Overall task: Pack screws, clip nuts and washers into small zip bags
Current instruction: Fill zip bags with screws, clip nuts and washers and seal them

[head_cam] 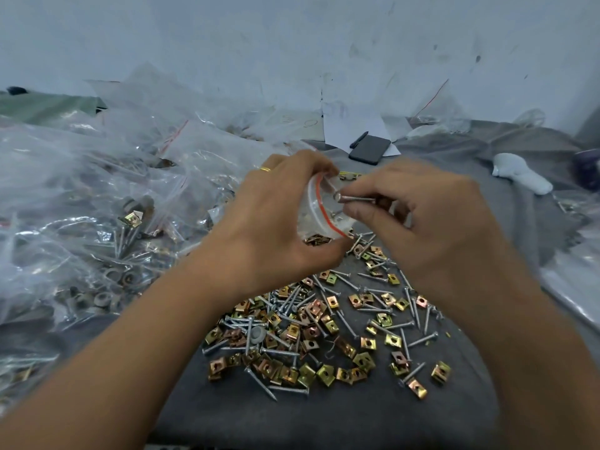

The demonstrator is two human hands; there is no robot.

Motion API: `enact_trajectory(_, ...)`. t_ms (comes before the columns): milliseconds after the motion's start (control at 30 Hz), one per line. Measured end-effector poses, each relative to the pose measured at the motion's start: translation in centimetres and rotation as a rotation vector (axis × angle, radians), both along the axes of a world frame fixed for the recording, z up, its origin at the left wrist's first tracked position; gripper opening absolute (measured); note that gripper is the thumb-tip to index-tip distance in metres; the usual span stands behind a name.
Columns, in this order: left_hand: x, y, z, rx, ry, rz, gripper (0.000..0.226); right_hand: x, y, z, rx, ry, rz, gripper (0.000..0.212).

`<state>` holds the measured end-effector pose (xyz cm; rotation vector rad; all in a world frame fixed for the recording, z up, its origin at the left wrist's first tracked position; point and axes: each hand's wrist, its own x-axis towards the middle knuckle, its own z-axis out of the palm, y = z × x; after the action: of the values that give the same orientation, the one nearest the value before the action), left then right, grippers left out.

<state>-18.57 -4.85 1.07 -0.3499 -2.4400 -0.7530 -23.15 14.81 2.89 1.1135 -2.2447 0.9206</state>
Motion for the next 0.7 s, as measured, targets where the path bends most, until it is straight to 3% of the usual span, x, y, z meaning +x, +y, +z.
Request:
enact_trajectory(200, -0.1, 0.7, -0.3, -0.053, 0.021, -0.04, 0.063, 0.4, -1.2, 0.2, 0.057, -0.109, -0.054, 0.026)
enact_trajectory(333, 0.0, 0.2, 0.0, 0.122, -0.026, -0.015, 0.066, 0.9, -0.5, 0.4, -0.057, -0.075, -0.007, 0.037)
enact_trajectory(467, -0.1, -1.0, 0.1, 0.236, -0.023, 0.054, 0.064, 0.2, 0.8, 0.0, -0.212, -0.061, -0.071, 0.012)
enact_trajectory(633, -0.4, -1.8, 0.2, 0.369, 0.022, 0.144, 0.061, -1.3, 0.1, -3.0, 0.419, -0.47, -0.247, 0.018)
enact_trajectory(700, -0.4, -1.9, 0.2, 0.39, 0.024, 0.16, 0.061, -1.2, -0.6, -3.8, 0.525, -0.54, -0.314, 0.021)
